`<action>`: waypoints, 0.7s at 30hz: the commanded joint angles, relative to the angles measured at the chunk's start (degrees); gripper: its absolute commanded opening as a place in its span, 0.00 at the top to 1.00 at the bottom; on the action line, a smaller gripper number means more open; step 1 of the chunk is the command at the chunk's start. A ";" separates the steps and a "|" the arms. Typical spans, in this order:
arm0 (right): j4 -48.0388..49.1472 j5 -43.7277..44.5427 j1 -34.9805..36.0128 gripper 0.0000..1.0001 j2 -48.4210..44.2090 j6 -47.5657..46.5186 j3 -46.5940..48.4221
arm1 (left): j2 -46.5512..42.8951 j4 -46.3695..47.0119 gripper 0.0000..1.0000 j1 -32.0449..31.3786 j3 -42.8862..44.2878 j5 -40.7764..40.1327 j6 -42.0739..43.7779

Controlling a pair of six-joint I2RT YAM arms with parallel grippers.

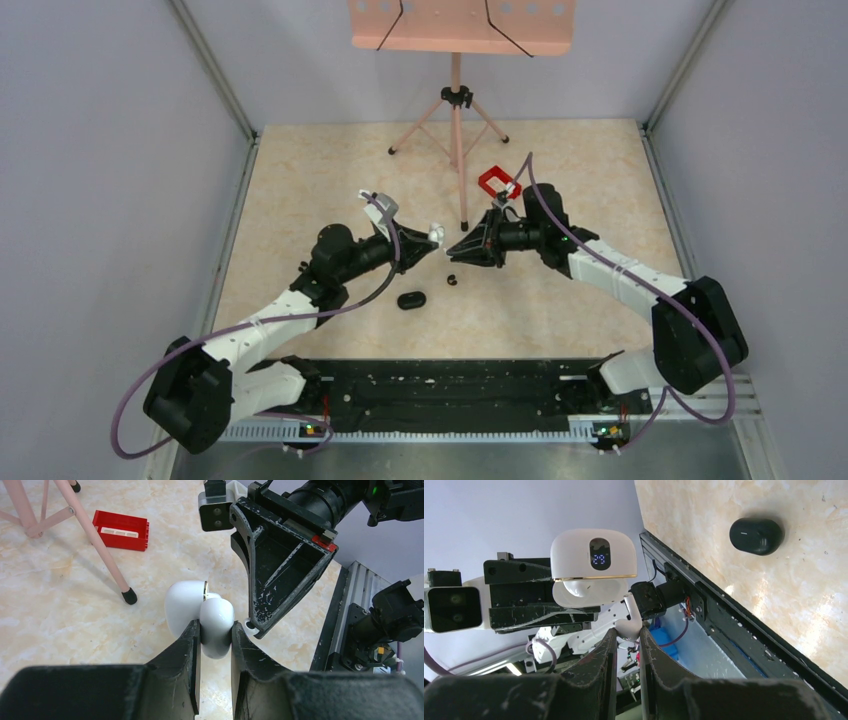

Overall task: Insert the wireless bluetooth earbuds into the charging case
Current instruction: Insert the left earbud into the left side groove of the charging case.

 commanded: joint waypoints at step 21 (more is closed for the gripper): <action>5.60 -0.23 0.07 0.89 3.25 1.08 3.41 | 1.07 4.04 1.00 -1.51 2.31 -1.15 -0.06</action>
